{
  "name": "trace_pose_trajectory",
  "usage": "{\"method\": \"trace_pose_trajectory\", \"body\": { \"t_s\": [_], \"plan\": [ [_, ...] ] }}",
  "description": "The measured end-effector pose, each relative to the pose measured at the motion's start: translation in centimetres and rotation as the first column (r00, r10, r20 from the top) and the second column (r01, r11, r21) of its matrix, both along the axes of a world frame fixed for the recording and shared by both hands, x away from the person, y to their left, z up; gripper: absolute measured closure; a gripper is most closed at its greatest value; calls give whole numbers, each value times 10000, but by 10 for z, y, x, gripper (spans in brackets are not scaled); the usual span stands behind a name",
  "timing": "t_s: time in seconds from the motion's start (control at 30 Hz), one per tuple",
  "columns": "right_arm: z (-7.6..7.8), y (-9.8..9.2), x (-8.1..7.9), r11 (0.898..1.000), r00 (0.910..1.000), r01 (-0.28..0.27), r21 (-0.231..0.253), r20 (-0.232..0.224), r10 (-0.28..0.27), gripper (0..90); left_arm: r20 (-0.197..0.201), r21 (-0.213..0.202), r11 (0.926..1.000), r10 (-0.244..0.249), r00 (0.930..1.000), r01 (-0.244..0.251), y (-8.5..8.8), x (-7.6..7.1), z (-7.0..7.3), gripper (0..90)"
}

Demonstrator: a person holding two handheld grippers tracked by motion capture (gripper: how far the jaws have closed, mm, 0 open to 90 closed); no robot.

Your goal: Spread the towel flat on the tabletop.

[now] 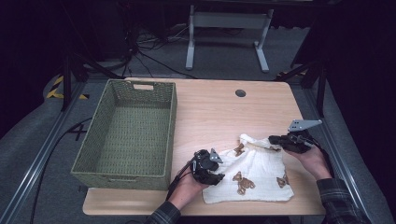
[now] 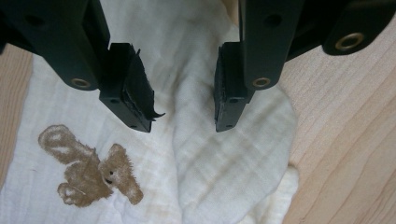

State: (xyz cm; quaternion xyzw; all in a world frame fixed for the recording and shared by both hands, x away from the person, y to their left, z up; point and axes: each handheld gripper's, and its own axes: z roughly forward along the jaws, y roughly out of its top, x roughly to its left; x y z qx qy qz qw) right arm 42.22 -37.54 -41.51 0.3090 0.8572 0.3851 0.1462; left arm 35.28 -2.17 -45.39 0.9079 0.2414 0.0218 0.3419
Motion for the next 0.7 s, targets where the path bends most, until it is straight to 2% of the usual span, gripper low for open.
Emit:
{"method": "trace_pose_trajectory", "body": {
  "t_s": [0.1,0.2,0.43,0.53,0.57,0.7],
  "plan": [
    [-2,-4,5,9995,9997,226,-222,-9,-226,860,25,7,10000,-31,10000,31,0,0,0,580],
    [0,-11,9,9986,9987,512,-128,33,-512,860,2,14,10000,-17,10000,17,0,0,0,580],
    [-6,-27,23,9892,9900,1408,-414,121,-1404,854,1,-23,10000,9,10000,-9,0,0,0,580],
    [-6,-30,24,9819,9829,1821,-527,368,-1803,771,-56,-101,9999,66,10000,-66,1,-1,3,580],
    [-4,-31,23,9834,9837,1773,-394,375,-1758,764,55,-170,9998,40,10000,-39,1,0,4,580],
    [3,-25,14,9883,9883,1481,-364,434,-1465,786,154,-394,9988,306,9994,-299,3,4,10,586]
  ]
}}
